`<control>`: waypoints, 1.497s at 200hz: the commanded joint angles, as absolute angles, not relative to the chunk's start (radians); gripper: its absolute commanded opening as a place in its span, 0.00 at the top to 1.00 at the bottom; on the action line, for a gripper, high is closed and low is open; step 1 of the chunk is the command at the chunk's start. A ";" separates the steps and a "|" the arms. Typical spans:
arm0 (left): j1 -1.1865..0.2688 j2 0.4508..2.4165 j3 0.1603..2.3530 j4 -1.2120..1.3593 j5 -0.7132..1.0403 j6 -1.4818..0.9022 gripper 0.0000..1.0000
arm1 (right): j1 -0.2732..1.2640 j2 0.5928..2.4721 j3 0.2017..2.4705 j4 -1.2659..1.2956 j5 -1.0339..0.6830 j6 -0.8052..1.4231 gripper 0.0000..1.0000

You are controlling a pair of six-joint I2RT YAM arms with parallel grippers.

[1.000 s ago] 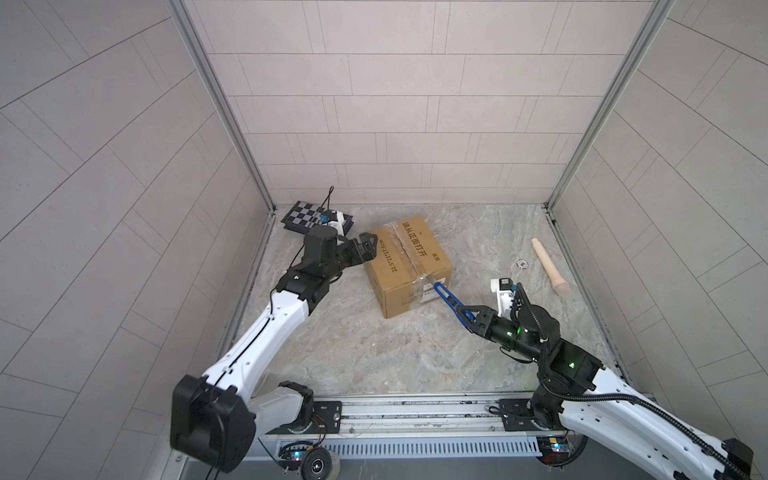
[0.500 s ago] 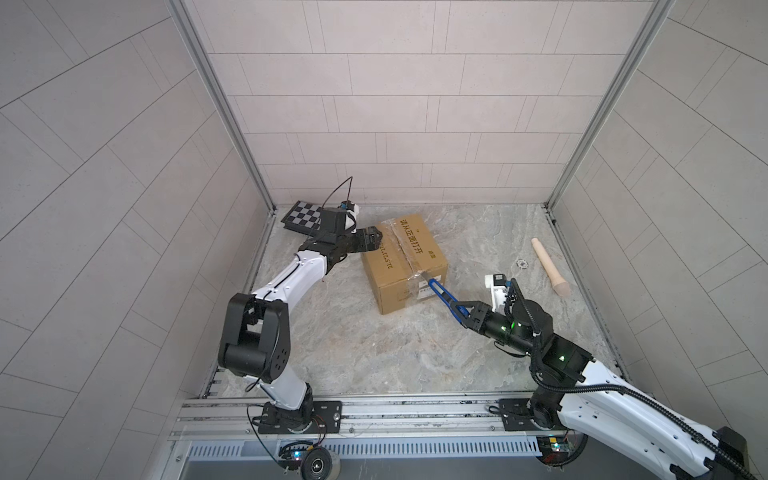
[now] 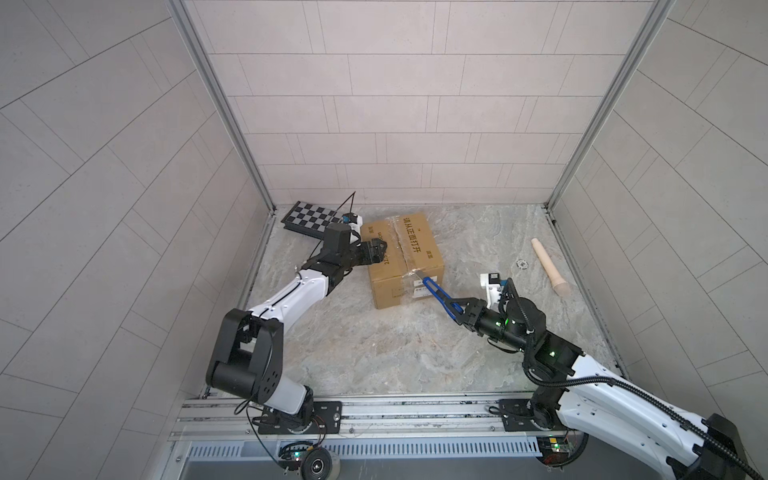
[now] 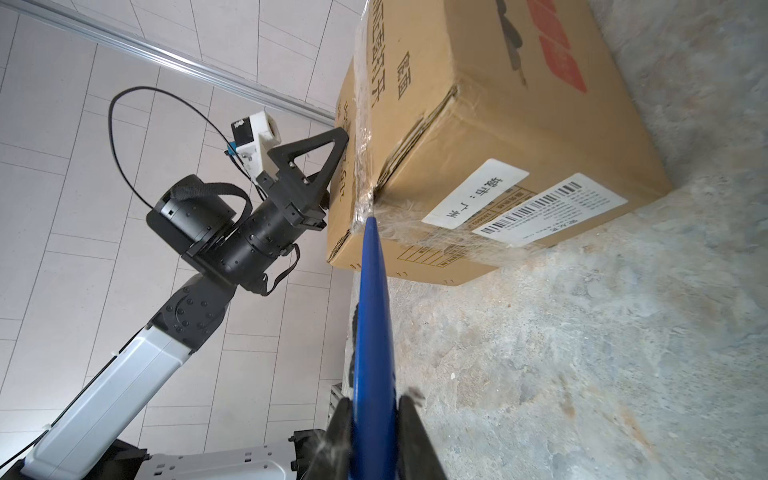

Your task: Unpack the express box

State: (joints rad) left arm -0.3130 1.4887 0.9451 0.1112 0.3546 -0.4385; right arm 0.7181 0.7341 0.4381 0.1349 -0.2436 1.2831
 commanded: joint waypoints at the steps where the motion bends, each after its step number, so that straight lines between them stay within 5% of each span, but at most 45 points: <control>1: -0.373 1.447 0.891 0.178 0.423 -0.518 0.13 | 0.721 0.736 0.465 0.135 -0.197 1.255 1.00; 78: -0.428 1.390 0.812 0.237 0.406 -0.593 0.22 | 0.719 0.756 0.444 0.437 -0.214 1.327 1.00; 141: -0.452 1.374 0.809 0.244 0.431 -0.612 0.31 | 0.740 0.840 0.466 0.414 -0.261 1.321 1.00; 299: -0.474 1.304 0.777 0.298 0.434 -0.688 0.09 | 0.738 0.887 0.500 0.364 -0.374 1.289 1.00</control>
State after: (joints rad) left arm -0.4435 1.3384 0.7895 0.2302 0.3393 -0.6605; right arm 0.7120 0.8715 0.4507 0.3218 -0.2474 1.2995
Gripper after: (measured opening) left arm 0.898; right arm 0.185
